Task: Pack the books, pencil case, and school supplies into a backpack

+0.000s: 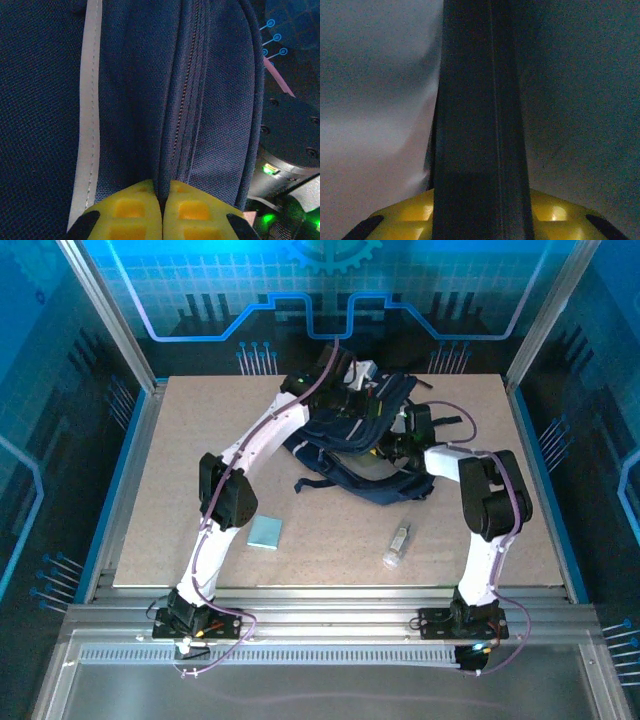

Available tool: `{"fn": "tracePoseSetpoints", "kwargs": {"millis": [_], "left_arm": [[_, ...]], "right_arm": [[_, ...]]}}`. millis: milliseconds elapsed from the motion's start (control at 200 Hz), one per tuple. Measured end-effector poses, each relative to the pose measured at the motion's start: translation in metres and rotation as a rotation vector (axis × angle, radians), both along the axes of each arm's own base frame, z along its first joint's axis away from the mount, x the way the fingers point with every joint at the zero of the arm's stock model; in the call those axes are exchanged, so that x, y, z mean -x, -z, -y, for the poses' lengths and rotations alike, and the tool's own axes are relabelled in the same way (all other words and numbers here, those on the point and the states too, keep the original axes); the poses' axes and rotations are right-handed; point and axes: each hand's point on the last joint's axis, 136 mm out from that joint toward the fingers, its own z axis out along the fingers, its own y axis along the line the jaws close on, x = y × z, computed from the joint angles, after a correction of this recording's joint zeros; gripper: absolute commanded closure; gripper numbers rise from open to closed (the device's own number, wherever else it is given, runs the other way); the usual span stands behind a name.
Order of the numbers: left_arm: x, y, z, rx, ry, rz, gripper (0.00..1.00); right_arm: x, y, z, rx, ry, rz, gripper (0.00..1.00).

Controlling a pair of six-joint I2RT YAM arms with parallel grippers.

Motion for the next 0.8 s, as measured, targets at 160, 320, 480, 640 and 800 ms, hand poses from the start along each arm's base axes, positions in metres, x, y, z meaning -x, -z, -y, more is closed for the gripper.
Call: {"fn": "tracePoseSetpoints", "kwargs": {"millis": [160, 320, 480, 640, 800], "left_arm": [[-0.001, 0.003, 0.002, 0.01, -0.011, -0.011, 1.0], [-0.002, 0.008, 0.005, 0.011, -0.017, -0.009, 1.0], [-0.002, 0.009, 0.012, 0.018, -0.033, -0.007, 1.0], [-0.001, 0.009, 0.02, 0.047, -0.047, -0.02, 0.9], [0.002, 0.008, 0.032, 0.086, -0.053, -0.032, 0.34]], "right_arm": [[0.003, 0.005, 0.008, 0.035, 0.016, -0.029, 0.53], [0.027, -0.014, 0.046, 0.129, 0.064, -0.049, 0.3], [0.05, -0.07, 0.098, 0.236, 0.133, 0.032, 0.21], [0.083, -0.099, 0.141, 0.351, 0.205, 0.043, 0.2], [0.119, -0.116, 0.154, 0.444, 0.23, 0.034, 0.2]]}}
